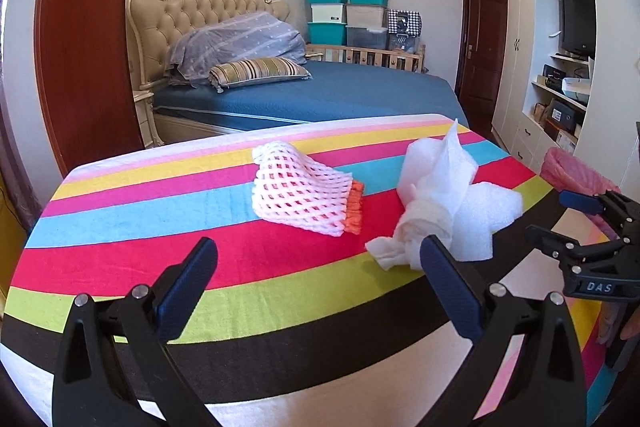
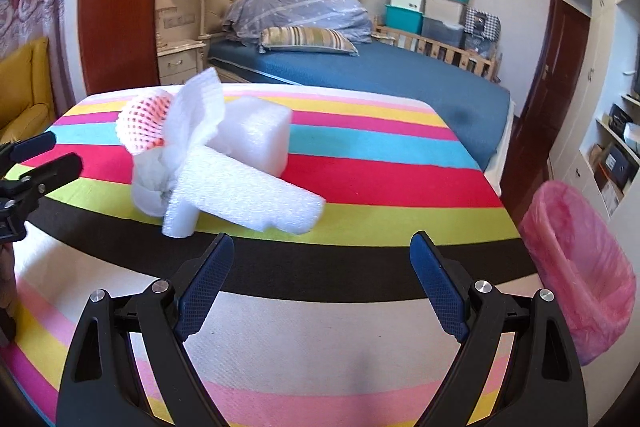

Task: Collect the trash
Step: 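Grasp the long white foam strip with the right gripper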

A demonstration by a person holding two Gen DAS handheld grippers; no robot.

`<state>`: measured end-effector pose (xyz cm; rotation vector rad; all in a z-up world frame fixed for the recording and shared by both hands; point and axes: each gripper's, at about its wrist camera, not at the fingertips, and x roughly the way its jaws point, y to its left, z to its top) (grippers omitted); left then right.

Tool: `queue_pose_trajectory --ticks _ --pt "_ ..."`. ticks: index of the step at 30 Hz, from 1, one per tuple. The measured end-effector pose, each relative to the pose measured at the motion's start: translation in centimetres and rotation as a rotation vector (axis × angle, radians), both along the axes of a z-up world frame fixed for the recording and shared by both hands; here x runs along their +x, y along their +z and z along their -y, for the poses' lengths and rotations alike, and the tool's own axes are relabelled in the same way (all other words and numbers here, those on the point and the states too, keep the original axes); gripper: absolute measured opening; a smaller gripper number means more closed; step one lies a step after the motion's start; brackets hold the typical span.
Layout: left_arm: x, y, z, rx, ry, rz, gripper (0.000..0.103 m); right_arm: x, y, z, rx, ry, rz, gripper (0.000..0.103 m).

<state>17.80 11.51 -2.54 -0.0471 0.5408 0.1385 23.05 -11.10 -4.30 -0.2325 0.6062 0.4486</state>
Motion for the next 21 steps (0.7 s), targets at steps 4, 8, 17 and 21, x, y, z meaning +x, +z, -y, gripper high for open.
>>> queue_pose_trajectory --ticks 4,8,17,21 --pt "0.2 0.0 -0.3 -0.009 0.008 -0.007 0.098 0.8 -0.3 0.4 0.014 -0.014 -0.043 0.085" --pt "-0.1 0.1 -0.4 -0.014 0.011 0.005 0.098 1.9 -0.7 -0.3 -0.011 -0.003 -0.074 0.085" --pt "-0.1 -0.1 0.2 0.001 -0.007 0.004 0.098 2.4 -0.5 -5.0 -0.185 0.136 0.068 0.085" --pt "0.1 -0.2 0.0 -0.016 -0.012 -0.006 0.098 3.1 -0.4 -6.6 -0.215 0.193 0.071 0.085"
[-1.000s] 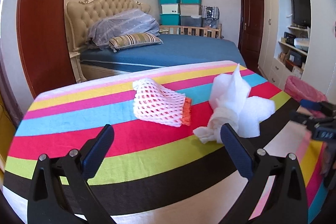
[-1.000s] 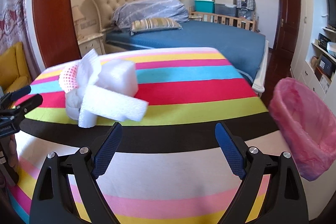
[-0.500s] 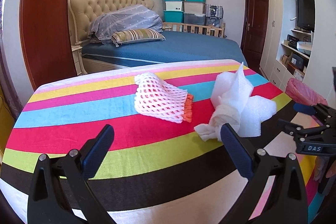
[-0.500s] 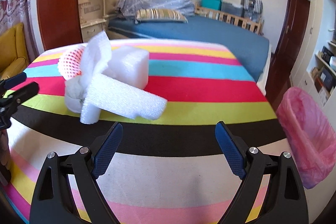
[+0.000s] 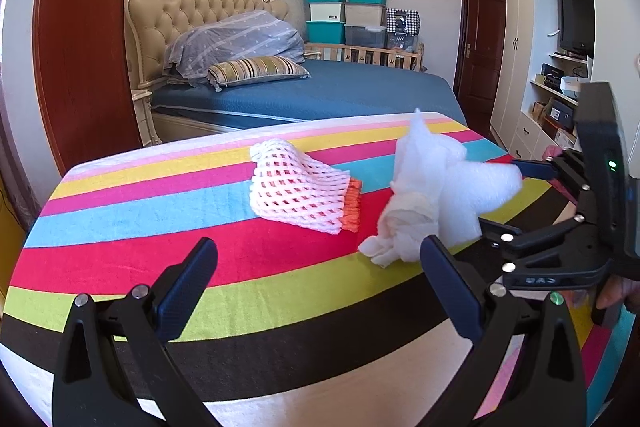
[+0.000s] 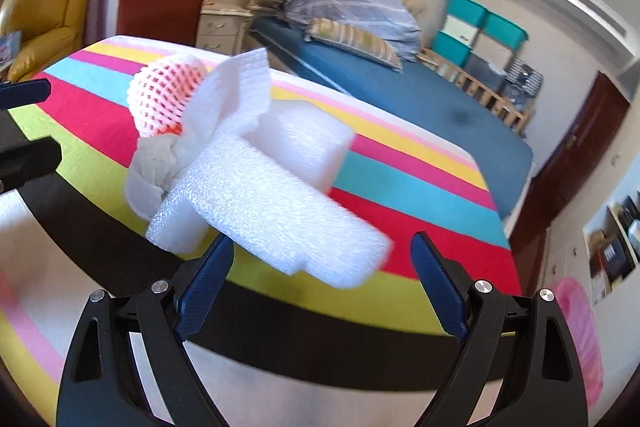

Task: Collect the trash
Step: 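Grasp the long white foam strip with the right gripper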

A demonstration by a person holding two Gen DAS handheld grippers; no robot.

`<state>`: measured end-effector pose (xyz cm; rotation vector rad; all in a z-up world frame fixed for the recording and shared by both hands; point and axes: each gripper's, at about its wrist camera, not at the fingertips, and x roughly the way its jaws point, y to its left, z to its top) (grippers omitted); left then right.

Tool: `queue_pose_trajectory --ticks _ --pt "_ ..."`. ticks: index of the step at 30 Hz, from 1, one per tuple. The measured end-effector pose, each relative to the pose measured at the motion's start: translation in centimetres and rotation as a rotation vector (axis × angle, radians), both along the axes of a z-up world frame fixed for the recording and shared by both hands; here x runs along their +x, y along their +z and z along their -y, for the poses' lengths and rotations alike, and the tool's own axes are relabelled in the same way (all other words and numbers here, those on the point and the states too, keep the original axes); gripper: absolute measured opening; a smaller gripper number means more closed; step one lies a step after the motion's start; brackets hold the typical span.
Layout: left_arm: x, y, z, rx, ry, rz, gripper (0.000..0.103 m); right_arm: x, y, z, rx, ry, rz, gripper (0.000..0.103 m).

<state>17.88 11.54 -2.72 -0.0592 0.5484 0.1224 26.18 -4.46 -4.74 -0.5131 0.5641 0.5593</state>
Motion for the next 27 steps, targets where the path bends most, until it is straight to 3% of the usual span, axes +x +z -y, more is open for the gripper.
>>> queue_pose_trajectory --ticks 2,3,4,8,20,27 --pt "0.0 -0.1 -0.1 -0.013 -0.001 -0.006 0.098 0.2 -0.4 -0.8 -0.007 0.047 -0.029 0.082" --pt "0.0 -0.1 -0.2 -0.018 0.001 -0.007 0.098 0.1 -0.5 -1.1 -0.01 0.066 -0.038 0.076" --pt "-0.1 -0.1 -0.3 -0.025 0.004 -0.006 0.098 -0.1 -0.8 -1.3 -0.023 0.089 -0.046 0.062" --pt "-0.1 -0.1 -0.6 -0.036 0.011 -0.003 0.098 -1.5 -0.6 -1.4 -0.022 0.1 -0.04 0.043" --pt "0.1 -0.4 -0.8 -0.056 0.007 -0.033 0.098 -5.1 -0.6 3.8 0.2 -0.079 -0.214 0.037" --pt "0.2 -0.6 -0.8 -0.07 0.004 -0.042 0.098 -4.5 -1.1 4.6 0.224 -0.13 -0.243 0.036"
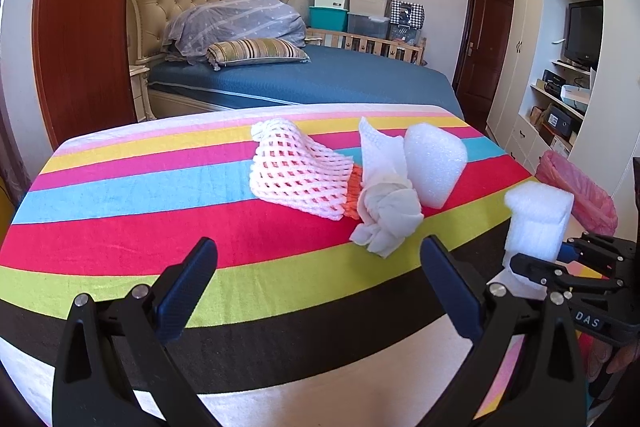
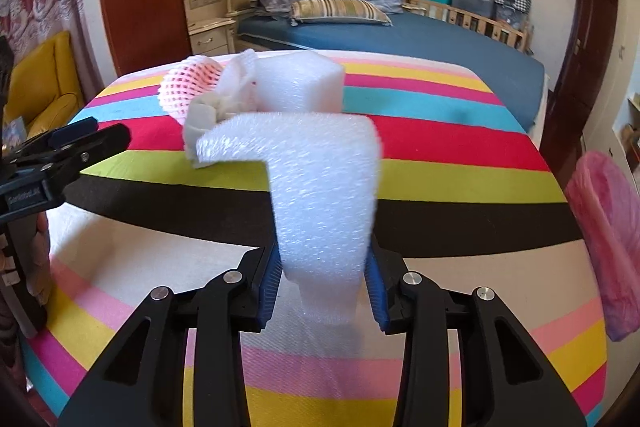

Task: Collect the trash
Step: 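Grasp the long white foam strip with the right gripper, then grasp the white tissue with the left gripper while the right holds the foam strip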

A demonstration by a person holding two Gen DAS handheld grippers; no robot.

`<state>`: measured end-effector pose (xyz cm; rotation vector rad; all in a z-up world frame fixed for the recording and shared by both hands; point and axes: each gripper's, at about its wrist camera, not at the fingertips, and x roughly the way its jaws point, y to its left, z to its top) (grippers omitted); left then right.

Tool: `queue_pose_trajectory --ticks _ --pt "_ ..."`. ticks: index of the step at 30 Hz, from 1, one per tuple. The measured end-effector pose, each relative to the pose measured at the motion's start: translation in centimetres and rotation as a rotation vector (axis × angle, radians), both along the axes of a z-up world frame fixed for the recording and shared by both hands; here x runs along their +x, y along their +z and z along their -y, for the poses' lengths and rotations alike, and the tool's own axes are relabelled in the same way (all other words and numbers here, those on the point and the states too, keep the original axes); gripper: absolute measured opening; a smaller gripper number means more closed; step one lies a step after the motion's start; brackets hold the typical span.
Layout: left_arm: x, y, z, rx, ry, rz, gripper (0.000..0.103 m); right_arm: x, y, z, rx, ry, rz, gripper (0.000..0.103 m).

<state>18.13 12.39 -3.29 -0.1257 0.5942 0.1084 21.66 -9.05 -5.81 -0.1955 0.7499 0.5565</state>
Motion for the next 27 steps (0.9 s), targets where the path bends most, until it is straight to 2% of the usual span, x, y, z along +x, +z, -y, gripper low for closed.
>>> queue_pose_trajectory --ticks 7,15,18,22,24,25,26,27 --pt "0.4 0.0 0.8 -0.021 -0.049 -0.002 0.098 0.8 0.0 1.2 0.076 -0.04 -0.031 0.037" --pt "2.8 -0.5 4.2 0.052 -0.105 -0.08 0.098 0.4 0.2 2.3 0.116 -0.08 -0.022 0.037" --pt "4.5 -0.6 4.5 0.064 -0.08 -0.106 0.098 0.4 0.3 2.4 0.118 -0.091 -0.022 0.039" --pt "6.5 -0.4 4.6 0.075 -0.057 -0.096 0.098 0.3 0.5 2.7 0.134 -0.095 -0.008 0.039" --pt "7.5 -0.5 4.8 0.094 -0.048 -0.09 0.091 -0.1 0.8 2.7 0.138 -0.089 0.013 0.033" --pt "7.9 -0.6 4.8 0.094 -0.057 -0.093 0.079 -0.3 0.9 2.7 0.137 -0.084 0.021 0.025" --pt "8.4 -0.8 5.0 0.088 -0.08 -0.105 0.064 -0.5 1.0 2.5 0.13 -0.08 0.033 0.025" --pt "8.8 -1.1 5.1 0.069 -0.114 -0.127 0.054 -0.7 1.0 2.4 0.121 -0.075 0.043 0.025"
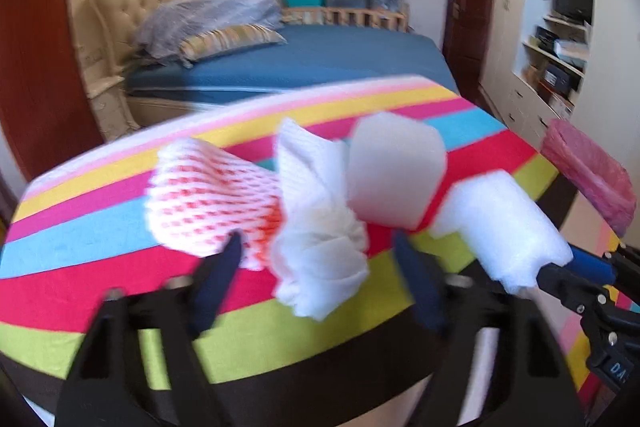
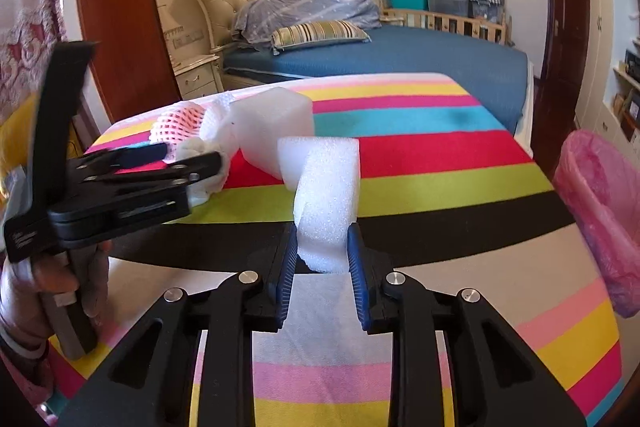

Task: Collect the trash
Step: 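Grasp the white tissue with the left gripper while the right holds the foam strip, then carry the tissue and foam strip over the pink bin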

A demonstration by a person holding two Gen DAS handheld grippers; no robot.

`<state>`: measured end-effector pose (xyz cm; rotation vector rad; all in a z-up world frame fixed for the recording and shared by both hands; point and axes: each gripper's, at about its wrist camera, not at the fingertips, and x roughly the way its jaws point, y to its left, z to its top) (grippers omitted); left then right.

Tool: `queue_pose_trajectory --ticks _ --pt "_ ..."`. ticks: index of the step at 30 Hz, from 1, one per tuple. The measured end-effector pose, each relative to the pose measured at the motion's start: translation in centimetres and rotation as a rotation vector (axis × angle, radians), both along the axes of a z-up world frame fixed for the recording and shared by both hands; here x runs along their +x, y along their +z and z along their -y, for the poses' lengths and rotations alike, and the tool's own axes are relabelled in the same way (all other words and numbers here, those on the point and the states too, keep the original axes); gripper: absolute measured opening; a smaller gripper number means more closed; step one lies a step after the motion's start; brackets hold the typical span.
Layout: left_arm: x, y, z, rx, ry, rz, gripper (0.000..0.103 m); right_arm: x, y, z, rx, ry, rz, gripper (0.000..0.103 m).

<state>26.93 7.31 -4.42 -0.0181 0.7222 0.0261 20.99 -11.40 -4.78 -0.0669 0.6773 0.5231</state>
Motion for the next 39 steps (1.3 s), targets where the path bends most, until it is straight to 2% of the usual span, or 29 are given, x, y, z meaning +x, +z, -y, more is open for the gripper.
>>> queue_pose_trajectory --ticks 1,5,9,12,14,15,21,27,28,29,34,39 --pt "0.1 -0.1 0.1 -0.014 -0.018 -0.01 0.037 -0.1 0.1 -0.3 -0.012 0.007 0.01 0.025" --pt "-0.5 -0.1 -0.3 -0.028 -0.014 0.003 0.036 -0.4 0.2 -0.9 -0.042 0.023 0.028 0.025" --pt "-3.1 0.1 -1.4 -0.06 0.005 0.02 0.034 0.2 0.1 0.1 0.002 -0.001 0.001 0.026" --pt "-5.2 0.3 -1.8 -0.072 0.006 0.047 0.034 1.0 -0.1 1.0 0.043 -0.025 -0.032 0.036" --pt "-6.2 -0.1 -1.8 -0.066 -0.008 0.05 0.034 1.3 -0.2 1.1 0.049 -0.031 -0.044 0.049" --pt "-6.6 0.0 -2.0 -0.084 -0.018 0.058 0.034 1.3 -0.2 1.0 0.049 -0.028 -0.045 0.049" --pt "-7.6 0.4 -1.9 -0.073 -0.027 0.106 0.034 1.9 -0.1 -0.7 -0.018 -0.026 -0.022 0.049" --pt "-7.9 0.9 -1.7 -0.054 -0.022 0.129 0.034 3.9 -0.9 -3.4 -0.097 -0.02 -0.061 0.049" --pt "-8.0 0.8 -1.7 -0.054 -0.02 0.127 0.034 3.8 -0.9 -3.7 -0.113 -0.017 -0.056 0.043" --pt "-8.0 0.8 -1.8 -0.059 -0.018 0.124 0.034 3.6 -0.9 -4.0 -0.13 -0.009 -0.043 0.035" --pt "-7.9 0.7 -2.4 -0.083 0.004 0.116 0.034 1.6 -0.2 -5.3 -0.186 0.018 0.067 0.035" --pt "-7.7 0.8 -2.6 -0.086 0.017 0.116 0.034 1.0 0.0 -5.7 -0.214 0.029 0.108 0.035"
